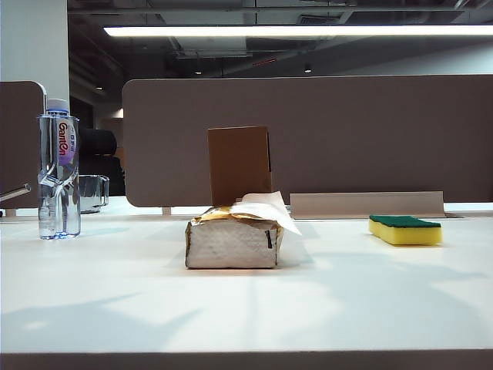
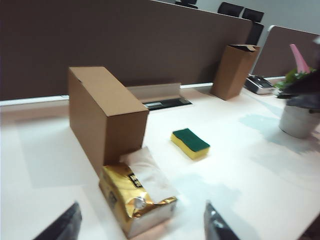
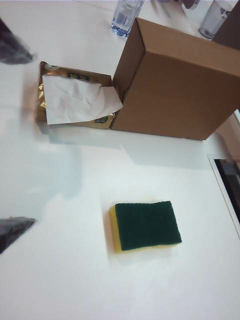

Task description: Move the sponge from right to left to wipe the table, avoiding obstacles on the table, and finally reaching the bottle of mineral water.

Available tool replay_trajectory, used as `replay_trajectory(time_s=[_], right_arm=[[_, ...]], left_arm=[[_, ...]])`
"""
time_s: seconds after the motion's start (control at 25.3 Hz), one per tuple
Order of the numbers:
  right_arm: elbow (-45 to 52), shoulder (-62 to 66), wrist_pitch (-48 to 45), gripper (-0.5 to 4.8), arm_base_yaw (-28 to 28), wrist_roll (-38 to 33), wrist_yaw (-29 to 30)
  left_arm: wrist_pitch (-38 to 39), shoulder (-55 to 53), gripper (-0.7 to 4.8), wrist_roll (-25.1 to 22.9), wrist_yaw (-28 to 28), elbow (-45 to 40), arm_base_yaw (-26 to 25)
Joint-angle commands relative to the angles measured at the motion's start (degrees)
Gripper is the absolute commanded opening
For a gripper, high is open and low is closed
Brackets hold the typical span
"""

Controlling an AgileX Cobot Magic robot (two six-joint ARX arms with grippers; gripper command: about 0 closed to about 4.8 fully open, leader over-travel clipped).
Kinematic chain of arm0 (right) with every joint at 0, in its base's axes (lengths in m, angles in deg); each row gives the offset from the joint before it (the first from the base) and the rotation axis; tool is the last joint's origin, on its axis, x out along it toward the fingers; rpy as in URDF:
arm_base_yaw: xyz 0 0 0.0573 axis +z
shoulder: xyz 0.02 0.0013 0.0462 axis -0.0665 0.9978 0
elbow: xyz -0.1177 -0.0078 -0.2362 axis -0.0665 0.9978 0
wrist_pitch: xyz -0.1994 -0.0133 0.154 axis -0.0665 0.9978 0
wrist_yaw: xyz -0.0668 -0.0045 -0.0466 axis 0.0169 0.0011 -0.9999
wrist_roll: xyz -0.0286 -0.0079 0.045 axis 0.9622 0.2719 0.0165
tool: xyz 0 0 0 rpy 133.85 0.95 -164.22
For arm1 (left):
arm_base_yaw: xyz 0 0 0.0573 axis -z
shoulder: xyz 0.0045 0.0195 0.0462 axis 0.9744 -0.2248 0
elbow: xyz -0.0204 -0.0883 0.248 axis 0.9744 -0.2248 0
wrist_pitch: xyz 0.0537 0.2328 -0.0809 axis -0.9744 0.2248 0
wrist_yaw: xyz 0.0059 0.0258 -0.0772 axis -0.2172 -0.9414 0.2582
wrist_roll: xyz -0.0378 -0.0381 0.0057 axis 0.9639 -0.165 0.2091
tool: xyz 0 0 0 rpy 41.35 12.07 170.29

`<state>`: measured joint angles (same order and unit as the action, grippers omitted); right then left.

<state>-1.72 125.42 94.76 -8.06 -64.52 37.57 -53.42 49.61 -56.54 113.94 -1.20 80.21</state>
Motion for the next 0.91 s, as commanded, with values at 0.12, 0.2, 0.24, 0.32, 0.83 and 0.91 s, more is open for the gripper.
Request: replay_trajectory(time_s=[0.12,0.2,0.24,0.32,0.83,0.91], right_arm=[[-3.23,9.53,-1.22,3.91,0.0,0.22,0.46],[-4.24,14.45,-3.08,3.91,-0.02,0.63,0.48],[-4.57,17.2,-4.76,3.91,-0.02,0.63,0.48],[-4.92,20.5,-6.82,3.91,-0.02,0.66,0.48],[-16.61,42.71,-11.54,3.91,-0.04,1.7,0.13],[-19.06,46.88,-11.5,3.91,-0.02,1.9,0.02]], left_arm=[[-0.44,-2.43,3.14,0.11,5.44,0.2,-0.02],[-0.85,-3.63,3.14,0.11,6.14,0.2,-0.02],[-1.2,-4.33,3.14,0.09,6.21,0.2,-0.02],[-1.64,-5.22,3.14,0.11,6.27,0.22,-0.02],[-1.99,-11.56,3.14,0.02,8.61,3.43,-0.02],[-1.84,-12.07,3.14,0.04,8.59,3.58,-0.02]])
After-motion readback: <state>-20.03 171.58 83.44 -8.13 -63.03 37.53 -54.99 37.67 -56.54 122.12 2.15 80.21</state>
